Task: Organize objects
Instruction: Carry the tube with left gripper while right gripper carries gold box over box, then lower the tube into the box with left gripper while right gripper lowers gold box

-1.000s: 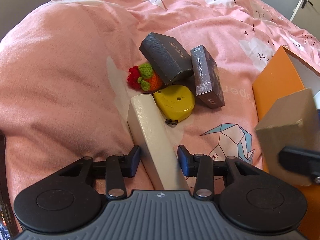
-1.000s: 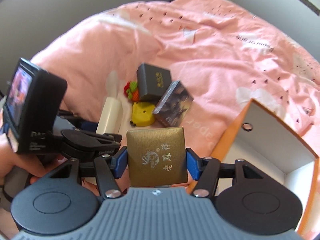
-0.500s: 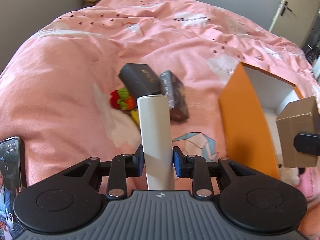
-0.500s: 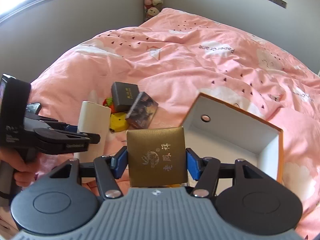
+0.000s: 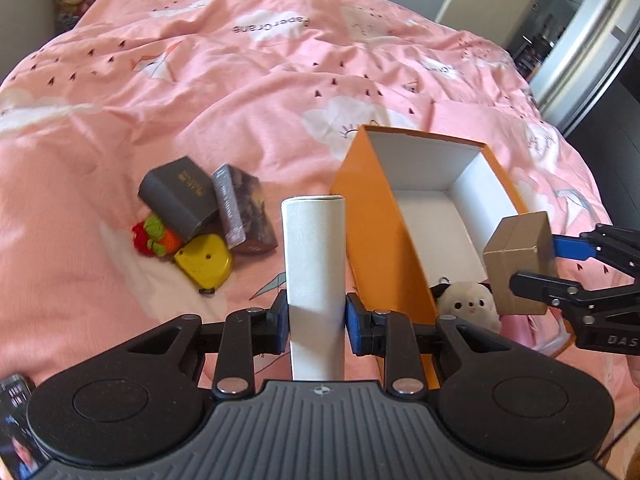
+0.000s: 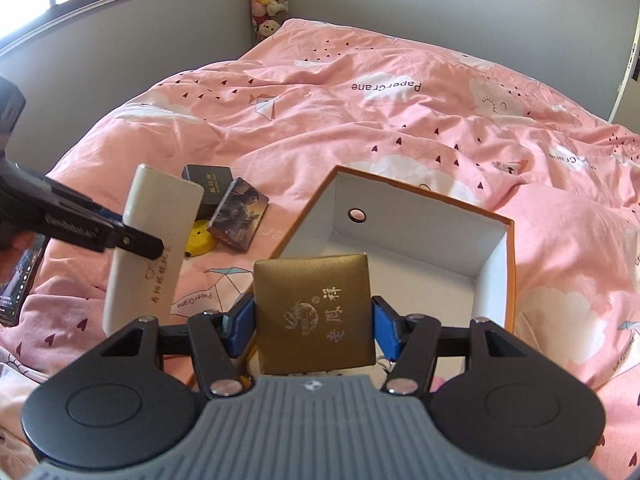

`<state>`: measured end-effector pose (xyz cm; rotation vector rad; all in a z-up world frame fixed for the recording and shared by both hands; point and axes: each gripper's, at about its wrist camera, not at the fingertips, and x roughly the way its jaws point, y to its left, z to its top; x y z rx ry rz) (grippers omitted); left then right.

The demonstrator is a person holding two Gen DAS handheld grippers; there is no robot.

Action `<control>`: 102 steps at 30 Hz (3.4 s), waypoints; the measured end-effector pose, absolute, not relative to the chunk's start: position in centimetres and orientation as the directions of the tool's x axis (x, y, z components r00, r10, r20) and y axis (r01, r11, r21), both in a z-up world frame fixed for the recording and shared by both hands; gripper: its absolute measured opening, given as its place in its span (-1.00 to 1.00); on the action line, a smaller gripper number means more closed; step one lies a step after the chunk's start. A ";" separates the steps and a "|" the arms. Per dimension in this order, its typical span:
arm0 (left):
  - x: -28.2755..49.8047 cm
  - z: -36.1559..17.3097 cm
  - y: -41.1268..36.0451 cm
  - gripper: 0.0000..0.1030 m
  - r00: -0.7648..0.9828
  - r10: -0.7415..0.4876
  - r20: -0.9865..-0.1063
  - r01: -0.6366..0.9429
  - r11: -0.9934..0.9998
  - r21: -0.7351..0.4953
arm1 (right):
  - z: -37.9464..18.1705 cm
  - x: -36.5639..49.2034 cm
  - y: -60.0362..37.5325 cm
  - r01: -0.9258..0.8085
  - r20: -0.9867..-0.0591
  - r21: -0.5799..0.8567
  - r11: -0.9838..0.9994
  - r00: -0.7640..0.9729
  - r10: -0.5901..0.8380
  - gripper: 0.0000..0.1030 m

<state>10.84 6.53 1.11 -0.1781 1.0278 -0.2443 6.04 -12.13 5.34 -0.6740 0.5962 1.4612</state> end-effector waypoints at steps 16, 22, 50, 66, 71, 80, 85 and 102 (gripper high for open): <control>14.1 9.6 -6.4 -0.39 0.514 -0.383 -0.767 0.681 0.727 0.094 | 7.4 11.9 -12.6 -0.981 -0.698 -0.192 -0.037 0.110 0.707 0.20; 16.0 5.8 -13.0 -0.39 0.445 -0.290 -0.847 0.824 0.504 0.260 | 6.8 13.5 -12.6 -0.944 -0.699 -0.311 -0.112 0.148 0.699 0.20; 22.9 -10.5 -17.2 -0.38 0.016 -0.083 -0.996 0.997 0.075 0.010 | 3.1 16.0 -10.5 -0.914 -0.690 -0.368 -0.171 0.145 0.709 0.19; 24.2 -9.0 -12.4 -0.17 0.132 -0.142 -0.981 0.984 0.137 0.113 | 2.1 14.3 -9.1 -0.766 -0.788 -0.446 -0.463 0.090 0.610 0.18; 24.5 -10.0 -11.6 0.10 0.167 -0.142 -0.976 0.979 0.138 0.147 | 0.9 13.3 -7.9 -0.646 -0.859 -0.442 -0.622 0.106 0.501 0.18; 25.9 -10.7 -9.2 0.31 0.128 -0.189 -0.974 0.980 0.175 0.095 | -1.7 12.7 -4.6 -0.545 -0.951 -0.310 -0.779 0.170 0.259 0.18; 26.3 -11.3 -7.8 0.43 0.124 -0.216 -0.969 0.981 0.174 0.087 | -2.9 13.1 -3.6 -0.562 -0.964 -0.264 -0.784 0.169 0.203 0.19; 28.4 -11.2 -4.5 0.50 0.072 -0.199 -0.977 0.988 0.151 0.042 | -3.6 14.5 -3.3 -0.615 -0.983 -0.180 -0.768 0.147 0.112 0.33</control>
